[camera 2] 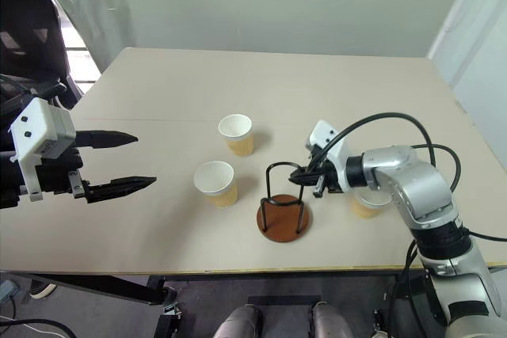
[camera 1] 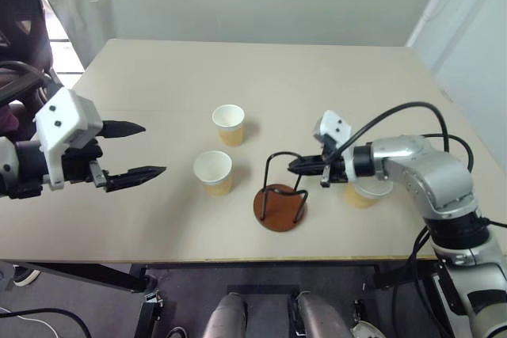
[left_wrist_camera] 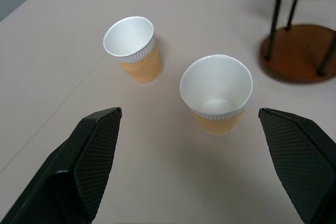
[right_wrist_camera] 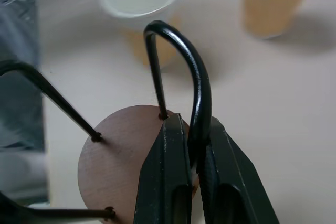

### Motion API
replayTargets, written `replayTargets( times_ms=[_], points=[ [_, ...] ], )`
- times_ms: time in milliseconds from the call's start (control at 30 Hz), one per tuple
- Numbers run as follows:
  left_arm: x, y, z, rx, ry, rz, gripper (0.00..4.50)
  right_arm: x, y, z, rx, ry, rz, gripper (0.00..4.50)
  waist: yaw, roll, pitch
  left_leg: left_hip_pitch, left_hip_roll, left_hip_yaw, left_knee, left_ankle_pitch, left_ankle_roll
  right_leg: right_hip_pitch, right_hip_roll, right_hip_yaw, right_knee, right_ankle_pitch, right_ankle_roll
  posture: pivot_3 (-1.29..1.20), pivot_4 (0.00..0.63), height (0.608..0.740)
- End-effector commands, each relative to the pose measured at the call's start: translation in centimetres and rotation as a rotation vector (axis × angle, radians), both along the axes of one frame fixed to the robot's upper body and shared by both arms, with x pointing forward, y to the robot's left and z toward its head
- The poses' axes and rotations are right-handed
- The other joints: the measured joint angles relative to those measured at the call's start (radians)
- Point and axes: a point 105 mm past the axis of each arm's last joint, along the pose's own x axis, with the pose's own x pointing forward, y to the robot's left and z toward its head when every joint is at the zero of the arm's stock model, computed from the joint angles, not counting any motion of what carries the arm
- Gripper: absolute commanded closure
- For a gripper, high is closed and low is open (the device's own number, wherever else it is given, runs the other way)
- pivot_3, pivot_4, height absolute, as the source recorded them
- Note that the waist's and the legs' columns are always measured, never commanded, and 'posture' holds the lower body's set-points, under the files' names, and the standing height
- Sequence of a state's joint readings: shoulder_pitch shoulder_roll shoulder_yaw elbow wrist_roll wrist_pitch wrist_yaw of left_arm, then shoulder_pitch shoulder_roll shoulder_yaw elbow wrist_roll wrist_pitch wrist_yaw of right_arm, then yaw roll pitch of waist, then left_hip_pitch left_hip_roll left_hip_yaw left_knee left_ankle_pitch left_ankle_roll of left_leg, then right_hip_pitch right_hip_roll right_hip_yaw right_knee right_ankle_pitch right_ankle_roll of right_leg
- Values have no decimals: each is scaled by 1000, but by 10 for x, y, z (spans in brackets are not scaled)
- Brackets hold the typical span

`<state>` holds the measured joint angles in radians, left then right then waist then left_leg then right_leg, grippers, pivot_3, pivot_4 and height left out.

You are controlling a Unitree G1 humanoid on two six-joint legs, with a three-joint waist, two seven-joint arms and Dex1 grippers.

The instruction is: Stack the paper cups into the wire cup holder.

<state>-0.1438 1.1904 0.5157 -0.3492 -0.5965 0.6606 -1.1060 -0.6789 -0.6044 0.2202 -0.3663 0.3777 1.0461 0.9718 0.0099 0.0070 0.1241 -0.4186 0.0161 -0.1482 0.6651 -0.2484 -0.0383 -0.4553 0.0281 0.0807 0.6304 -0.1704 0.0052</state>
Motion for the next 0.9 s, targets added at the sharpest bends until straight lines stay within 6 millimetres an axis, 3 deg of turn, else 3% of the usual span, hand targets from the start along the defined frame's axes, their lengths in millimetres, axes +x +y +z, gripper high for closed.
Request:
replayTargets(
  times_ms=[33,667,767,900],
  points=[
    [-1,-2,8,9,-37,-12,0,-8,4,2,-21,-39,37,4449,0,0,0,0,0,0,0,0,0,0,0,0,0,0,0,0,150,740],
    [0,-2,11,31,-37,-14,0,-2,7,-26,-150,-82,63,4449,-2,-5,-3,3,2,0,0,1,0,0,2,1,2,1,-2,0,150,740],
    [0,-2,11,31,-38,-15,0,-2,7,-29,-160,-73,64,3695,0,-6,-4,3,2,0,0,1,0,1,3,1,2,0,-3,0,150,740],
    [0,-2,11,29,-39,-16,0,-1,6,-31,-169,-70,59,2345,0,-6,-3,0,2,0,0,1,0,-3,3,1,2,0,-3,0,150,740]
  ],
)
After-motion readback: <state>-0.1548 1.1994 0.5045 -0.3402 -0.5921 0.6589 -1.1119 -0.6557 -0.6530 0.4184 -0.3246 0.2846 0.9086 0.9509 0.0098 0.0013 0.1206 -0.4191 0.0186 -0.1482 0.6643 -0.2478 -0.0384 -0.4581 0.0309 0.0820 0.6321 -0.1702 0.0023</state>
